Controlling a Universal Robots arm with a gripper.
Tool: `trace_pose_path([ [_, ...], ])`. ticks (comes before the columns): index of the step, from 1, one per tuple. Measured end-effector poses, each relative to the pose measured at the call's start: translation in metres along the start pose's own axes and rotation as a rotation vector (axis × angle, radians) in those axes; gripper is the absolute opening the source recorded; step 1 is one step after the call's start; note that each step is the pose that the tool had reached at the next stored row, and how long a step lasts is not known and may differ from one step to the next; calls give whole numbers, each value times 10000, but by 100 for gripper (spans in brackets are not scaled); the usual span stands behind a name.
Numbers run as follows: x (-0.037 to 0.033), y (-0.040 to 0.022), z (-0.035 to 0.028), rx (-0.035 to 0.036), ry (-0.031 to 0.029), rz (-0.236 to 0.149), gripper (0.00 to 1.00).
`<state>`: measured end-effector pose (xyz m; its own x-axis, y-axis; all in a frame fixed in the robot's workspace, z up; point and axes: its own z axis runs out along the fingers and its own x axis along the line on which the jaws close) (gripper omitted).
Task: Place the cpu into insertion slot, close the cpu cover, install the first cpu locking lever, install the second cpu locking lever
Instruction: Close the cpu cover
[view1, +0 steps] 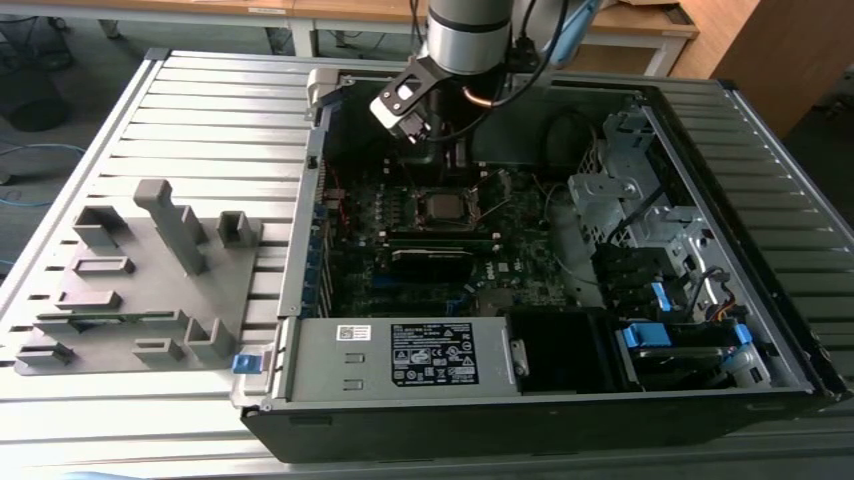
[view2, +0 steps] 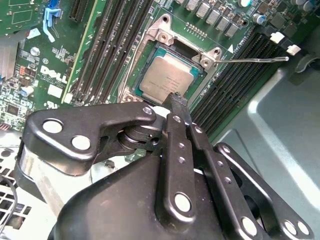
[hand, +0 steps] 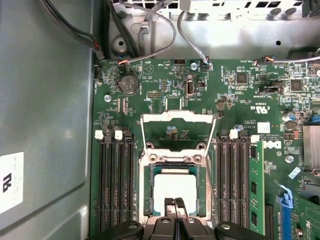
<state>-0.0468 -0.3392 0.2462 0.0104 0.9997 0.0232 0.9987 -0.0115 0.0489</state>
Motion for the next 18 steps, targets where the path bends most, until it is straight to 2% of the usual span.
trace_pose_path([
  [2,1,1,-23,-1,1,0,10],
  [12,1,1,-31,1,-1,0,10],
  [18,2,4,-92,0,0,0,10],
])
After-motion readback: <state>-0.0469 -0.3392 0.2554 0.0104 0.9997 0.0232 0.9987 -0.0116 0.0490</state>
